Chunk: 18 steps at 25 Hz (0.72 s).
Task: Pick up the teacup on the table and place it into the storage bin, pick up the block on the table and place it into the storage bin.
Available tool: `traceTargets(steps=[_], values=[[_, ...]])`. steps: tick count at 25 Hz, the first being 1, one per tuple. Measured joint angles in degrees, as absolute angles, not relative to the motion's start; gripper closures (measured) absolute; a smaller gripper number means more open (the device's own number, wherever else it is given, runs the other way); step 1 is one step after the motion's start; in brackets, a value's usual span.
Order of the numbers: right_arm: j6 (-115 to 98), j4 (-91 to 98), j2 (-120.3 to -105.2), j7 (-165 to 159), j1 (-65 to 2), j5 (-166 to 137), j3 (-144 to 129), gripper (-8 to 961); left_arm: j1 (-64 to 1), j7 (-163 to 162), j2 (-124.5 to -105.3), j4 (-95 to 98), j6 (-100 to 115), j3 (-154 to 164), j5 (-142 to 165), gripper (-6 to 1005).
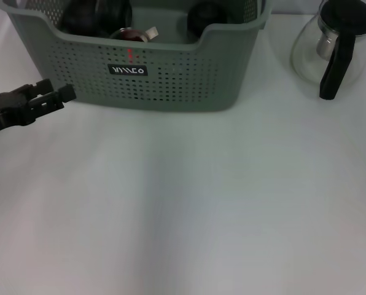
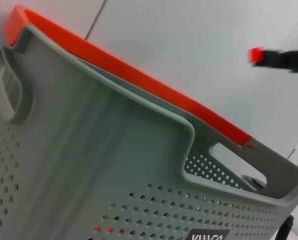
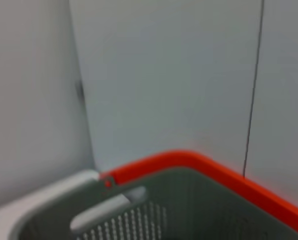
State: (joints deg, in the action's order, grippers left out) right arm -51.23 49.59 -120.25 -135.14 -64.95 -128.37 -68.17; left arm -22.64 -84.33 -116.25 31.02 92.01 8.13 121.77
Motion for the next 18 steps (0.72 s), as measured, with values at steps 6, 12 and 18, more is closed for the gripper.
traceTargets(steps=[6, 12, 18], values=[[-49.6, 43.9, -120.29, -134.6, -70.5, -130.1, -70.5, 701, -22.1, -84.4, -116.28, 31.0, 92.3, 7.9, 121.8, 141], [-49.3, 47.4, -120.27, -135.0, -68.3, -128.8, -70.2, 595, -21.9, -84.4, -116.28, 31.1, 93.0, 7.8, 121.8, 141], [-54.7, 62.1, -120.59, -120.3, -53.2, -109.5, -73.3, 273, -21.5, -82.6, -115.95, 31.4, 97.8, 8.4, 122.5, 141]])
